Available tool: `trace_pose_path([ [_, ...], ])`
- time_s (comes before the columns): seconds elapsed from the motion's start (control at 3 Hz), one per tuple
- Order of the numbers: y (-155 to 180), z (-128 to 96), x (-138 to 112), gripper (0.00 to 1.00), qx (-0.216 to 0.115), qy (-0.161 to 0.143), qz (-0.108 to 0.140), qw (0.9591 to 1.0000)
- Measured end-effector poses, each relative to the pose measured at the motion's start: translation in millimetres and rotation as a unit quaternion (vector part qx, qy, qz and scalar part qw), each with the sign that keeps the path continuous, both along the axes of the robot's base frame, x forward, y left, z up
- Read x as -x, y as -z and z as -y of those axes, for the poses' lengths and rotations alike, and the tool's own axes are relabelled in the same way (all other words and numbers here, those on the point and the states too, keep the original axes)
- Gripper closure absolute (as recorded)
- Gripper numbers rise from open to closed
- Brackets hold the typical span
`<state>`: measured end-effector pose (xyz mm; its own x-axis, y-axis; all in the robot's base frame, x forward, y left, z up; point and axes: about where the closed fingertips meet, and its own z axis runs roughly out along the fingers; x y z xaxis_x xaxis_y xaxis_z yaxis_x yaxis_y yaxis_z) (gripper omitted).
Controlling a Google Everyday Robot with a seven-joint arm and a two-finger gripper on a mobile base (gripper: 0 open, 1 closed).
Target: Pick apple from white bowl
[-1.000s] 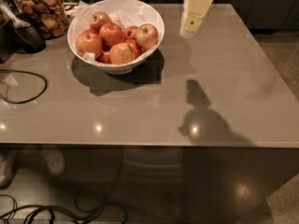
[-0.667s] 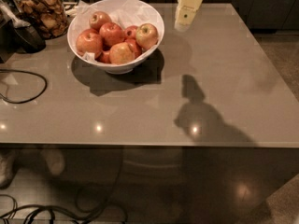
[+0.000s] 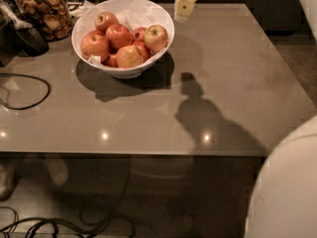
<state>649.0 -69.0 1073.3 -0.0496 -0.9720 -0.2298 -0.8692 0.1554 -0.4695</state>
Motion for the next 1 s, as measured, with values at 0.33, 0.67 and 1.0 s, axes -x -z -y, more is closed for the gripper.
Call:
trace_pose_path([
  [0.33,2.5,-11.1,-14.2,0.19,0.003,-0.012,-0.001,0.9999],
  [0.67,6.5,-18.8,-25.5,0.23,0.005,-0.02,-0.004,0.9998],
  [1.0,19.1,-24.4,-36.1,0.24,0.008,-0.025,-0.015,0.9995],
])
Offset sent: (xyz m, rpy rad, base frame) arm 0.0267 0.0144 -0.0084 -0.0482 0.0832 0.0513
